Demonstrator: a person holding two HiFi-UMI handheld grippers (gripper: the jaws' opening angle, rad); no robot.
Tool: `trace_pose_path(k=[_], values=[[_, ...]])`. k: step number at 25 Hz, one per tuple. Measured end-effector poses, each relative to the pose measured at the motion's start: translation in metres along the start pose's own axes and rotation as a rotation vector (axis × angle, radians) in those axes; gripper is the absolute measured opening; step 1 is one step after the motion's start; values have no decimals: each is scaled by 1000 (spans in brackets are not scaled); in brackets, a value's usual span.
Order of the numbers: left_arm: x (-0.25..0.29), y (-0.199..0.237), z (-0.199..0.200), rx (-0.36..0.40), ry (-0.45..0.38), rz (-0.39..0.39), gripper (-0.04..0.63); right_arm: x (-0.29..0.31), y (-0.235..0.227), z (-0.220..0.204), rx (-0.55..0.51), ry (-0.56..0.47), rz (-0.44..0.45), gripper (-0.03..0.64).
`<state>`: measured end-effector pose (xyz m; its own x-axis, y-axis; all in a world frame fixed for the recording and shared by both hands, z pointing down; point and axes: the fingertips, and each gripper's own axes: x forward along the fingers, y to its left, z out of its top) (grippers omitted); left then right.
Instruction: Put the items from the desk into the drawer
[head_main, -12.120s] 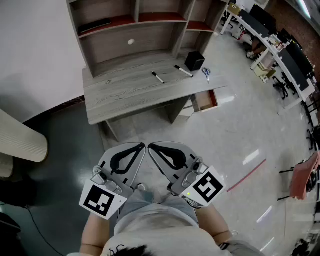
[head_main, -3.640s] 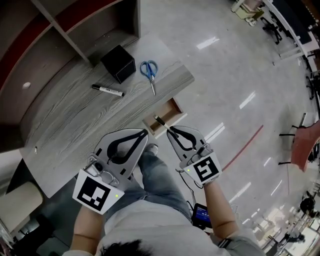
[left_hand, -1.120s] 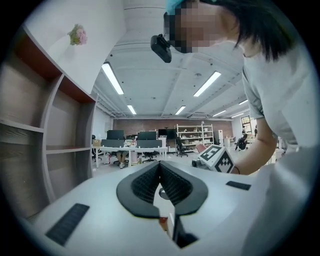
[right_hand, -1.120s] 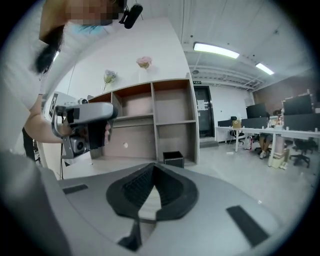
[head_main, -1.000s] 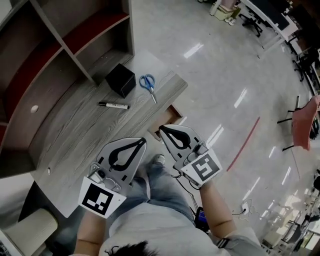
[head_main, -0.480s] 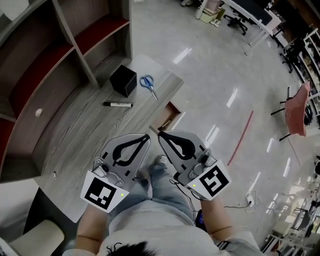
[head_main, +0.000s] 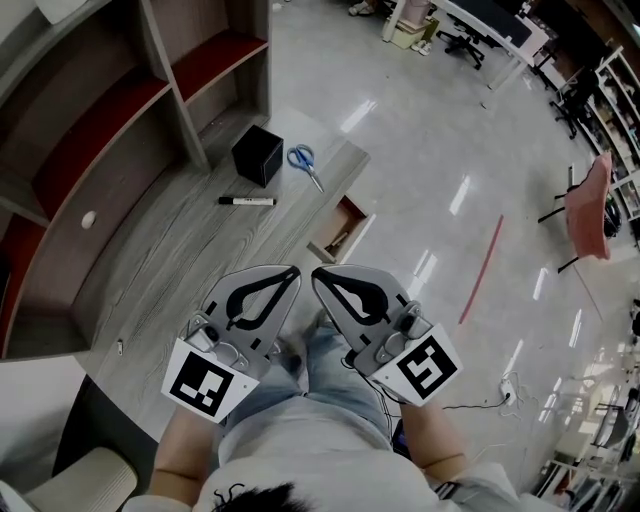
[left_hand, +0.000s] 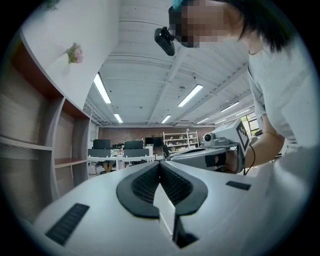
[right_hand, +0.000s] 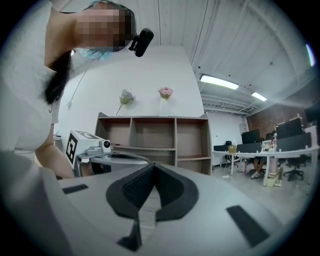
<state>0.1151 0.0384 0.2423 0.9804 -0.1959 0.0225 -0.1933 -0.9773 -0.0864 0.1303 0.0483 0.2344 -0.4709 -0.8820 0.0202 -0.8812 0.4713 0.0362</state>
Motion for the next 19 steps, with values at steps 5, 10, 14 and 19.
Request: trace_pose_path(k=[5,10,14,19], values=[[-15,-3,0,0,-6,-1,9,3,17,-1,-8,4,1,8],[-26,-6,4,-4,-20,3,8,3,30,2,-15,6,4,9],[-31,-6,6,-2,-28,7,8,4,35,5,-24,6,7,8],[-35,-7,2,3,-27,4,8,7,40,3,-30,7,11,8]])
